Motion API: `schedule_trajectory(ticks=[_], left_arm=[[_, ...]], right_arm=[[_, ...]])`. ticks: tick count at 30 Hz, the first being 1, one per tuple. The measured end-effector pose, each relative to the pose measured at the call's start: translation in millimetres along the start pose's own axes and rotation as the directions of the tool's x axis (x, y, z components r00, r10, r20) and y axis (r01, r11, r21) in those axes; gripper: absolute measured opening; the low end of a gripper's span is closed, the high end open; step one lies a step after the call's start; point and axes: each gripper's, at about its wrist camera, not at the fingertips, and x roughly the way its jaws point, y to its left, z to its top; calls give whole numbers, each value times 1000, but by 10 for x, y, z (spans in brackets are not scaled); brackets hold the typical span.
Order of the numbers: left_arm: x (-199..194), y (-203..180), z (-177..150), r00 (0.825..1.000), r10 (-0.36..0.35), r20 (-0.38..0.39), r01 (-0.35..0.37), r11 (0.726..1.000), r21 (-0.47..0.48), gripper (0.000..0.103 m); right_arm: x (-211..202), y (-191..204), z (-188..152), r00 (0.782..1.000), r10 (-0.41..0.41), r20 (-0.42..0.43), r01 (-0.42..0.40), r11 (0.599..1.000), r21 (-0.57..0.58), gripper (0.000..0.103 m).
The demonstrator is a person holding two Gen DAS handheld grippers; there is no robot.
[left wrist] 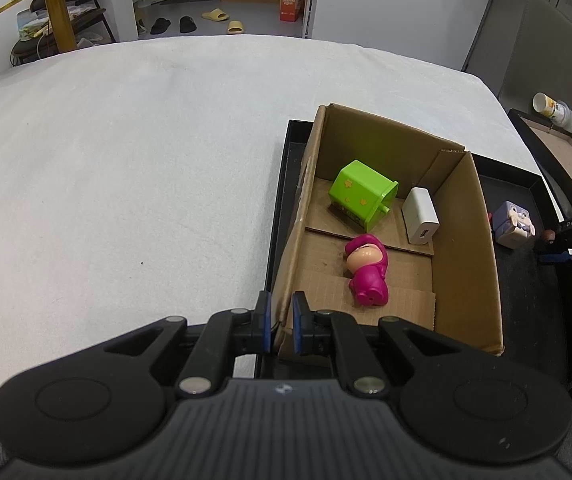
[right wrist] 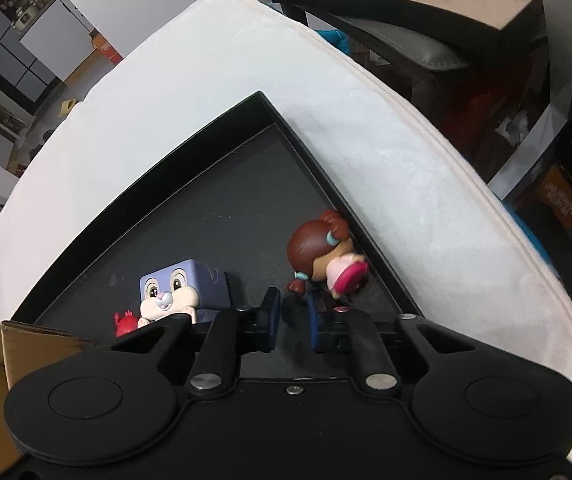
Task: Organize rigid objects
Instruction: 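Move the right gripper down to the brown-haired doll, then close the right gripper on the brown-haired doll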
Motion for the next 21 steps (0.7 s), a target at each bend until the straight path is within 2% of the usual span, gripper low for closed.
schedule_trajectory(ticks=[2, 4, 5, 7, 8, 21], left_arm=[[-2, 0, 3, 1000, -2, 0, 2, 1000, 0, 10], [-2, 6, 6, 1000, -6, 0, 6, 1000, -2, 10], [0, 8, 7, 1000, -7, 0, 7, 1000, -4, 10], [0, 12, 11, 1000, -9, 1, 9, 1000, -5, 10], [0, 13, 13, 1000, -12, 1, 12, 1000, -6, 10], [8, 26, 19, 1000, -26, -1, 26, 1000, -12, 10]], right_arm=[[-6, -23, 3, 1000, 6, -6, -6, 1000, 12, 15], [-11, -27, 8, 1000, 8, -15, -8, 1000, 15, 19], [-22, -26, 9, 1000, 10, -16, -10, 1000, 21, 23], [-41, -47, 21, 1000, 11, -16, -10, 999, 51, 43], [-56, -50, 18, 1000, 6, -16, -5, 998, 66, 45], [-6, -119, 120, 1000, -18, 9, 16, 989, 146, 49]])
